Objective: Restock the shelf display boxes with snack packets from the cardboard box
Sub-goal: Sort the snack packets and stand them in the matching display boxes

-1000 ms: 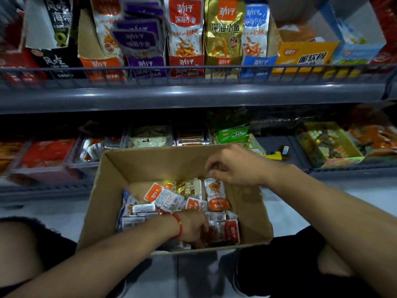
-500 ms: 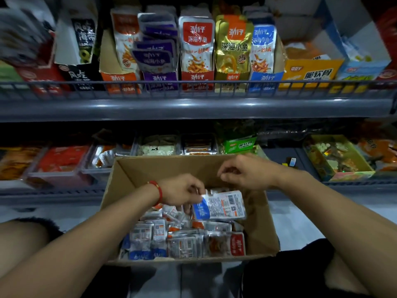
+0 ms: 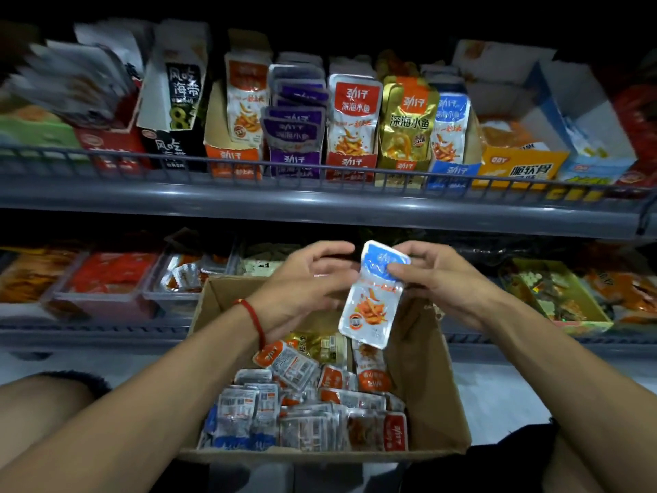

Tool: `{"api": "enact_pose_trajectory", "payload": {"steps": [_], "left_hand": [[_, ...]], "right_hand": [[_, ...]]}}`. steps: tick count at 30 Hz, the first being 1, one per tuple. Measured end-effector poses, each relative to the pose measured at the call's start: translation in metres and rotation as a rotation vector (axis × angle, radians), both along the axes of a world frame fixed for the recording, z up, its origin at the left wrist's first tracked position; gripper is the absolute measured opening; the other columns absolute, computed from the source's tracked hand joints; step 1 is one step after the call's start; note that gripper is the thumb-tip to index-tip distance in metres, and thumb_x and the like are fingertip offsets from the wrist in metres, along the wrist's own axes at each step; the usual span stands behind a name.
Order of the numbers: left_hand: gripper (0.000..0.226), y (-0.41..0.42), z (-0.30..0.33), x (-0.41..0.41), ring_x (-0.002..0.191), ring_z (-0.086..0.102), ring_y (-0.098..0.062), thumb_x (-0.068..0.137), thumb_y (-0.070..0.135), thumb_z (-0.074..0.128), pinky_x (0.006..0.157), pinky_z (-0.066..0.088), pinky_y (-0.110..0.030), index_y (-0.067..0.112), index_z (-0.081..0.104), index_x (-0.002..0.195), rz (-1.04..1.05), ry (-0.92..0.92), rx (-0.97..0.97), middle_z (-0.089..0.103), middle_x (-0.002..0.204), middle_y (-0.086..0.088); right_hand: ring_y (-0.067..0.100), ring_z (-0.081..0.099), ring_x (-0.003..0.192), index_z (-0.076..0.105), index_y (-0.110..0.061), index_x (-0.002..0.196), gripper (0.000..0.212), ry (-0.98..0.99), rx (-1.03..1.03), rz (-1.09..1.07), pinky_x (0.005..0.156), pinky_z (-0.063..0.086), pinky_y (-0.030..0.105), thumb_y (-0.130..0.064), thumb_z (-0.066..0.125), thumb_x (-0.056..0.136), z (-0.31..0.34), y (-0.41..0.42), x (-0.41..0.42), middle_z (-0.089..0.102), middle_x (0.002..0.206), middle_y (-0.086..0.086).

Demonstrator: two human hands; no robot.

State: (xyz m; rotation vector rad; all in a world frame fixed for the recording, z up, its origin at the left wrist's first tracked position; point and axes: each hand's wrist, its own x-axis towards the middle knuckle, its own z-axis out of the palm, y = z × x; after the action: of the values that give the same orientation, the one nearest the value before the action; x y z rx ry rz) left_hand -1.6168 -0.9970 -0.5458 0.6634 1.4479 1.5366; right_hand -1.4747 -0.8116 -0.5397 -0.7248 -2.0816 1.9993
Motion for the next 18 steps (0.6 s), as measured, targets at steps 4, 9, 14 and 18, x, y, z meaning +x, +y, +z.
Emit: {"api": "enact_pose_trajectory", "payload": {"steps": [4,9,14,18], "left_hand": [[0.050,0.004,-0.007,0.012,0.093,0.075,-0.023,0.080,-0.009,0.076,0.081,0.061,-0.039,0.008,0.060,0.125,-0.114,0.099,-0.135,0.076,0.105,-0.012],[0.027,0.008,-0.001,0.018,0.090,0.075,-0.021,0.082,0.000,0.078,0.083,0.060,-0.038,0.008,0.070,0.106,-0.061,0.228,-0.061,0.078,0.094,-0.009],[0.032,0.009,0.012,0.014,0.093,0.074,-0.016,0.085,0.002,0.076,0.081,0.062,-0.032,0.017,0.068,0.111,0.004,0.325,-0.058,0.076,0.103,-0.002],[0.031,0.007,0.015,0.007,0.093,0.073,-0.022,0.087,-0.005,0.069,0.080,0.062,-0.042,0.018,0.068,0.107,0.087,0.297,-0.094,0.075,0.103,-0.004]], "right_hand": [[0.025,0.071,0.088,0.070,-0.002,0.110,0.019,0.027,0.035,-0.107,0.073,0.059,0.029,-0.014,0.068,0.095,0.008,0.005,0.008,0.077,0.100,0.019],[0.027,0.071,0.093,0.073,-0.006,0.101,0.013,0.039,0.100,-0.169,0.077,0.056,0.031,-0.013,0.070,0.091,0.021,0.013,0.020,0.078,0.097,0.015],[0.022,0.074,0.091,0.072,-0.018,0.094,0.004,0.181,0.431,-0.396,0.073,0.060,0.029,-0.015,0.070,0.094,0.067,0.040,0.033,0.078,0.092,0.002],[-0.003,0.068,0.079,0.070,-0.016,0.103,0.006,0.351,0.816,-0.516,0.071,0.056,0.018,-0.016,0.065,0.099,0.122,0.072,0.035,0.072,0.089,-0.008]]}}
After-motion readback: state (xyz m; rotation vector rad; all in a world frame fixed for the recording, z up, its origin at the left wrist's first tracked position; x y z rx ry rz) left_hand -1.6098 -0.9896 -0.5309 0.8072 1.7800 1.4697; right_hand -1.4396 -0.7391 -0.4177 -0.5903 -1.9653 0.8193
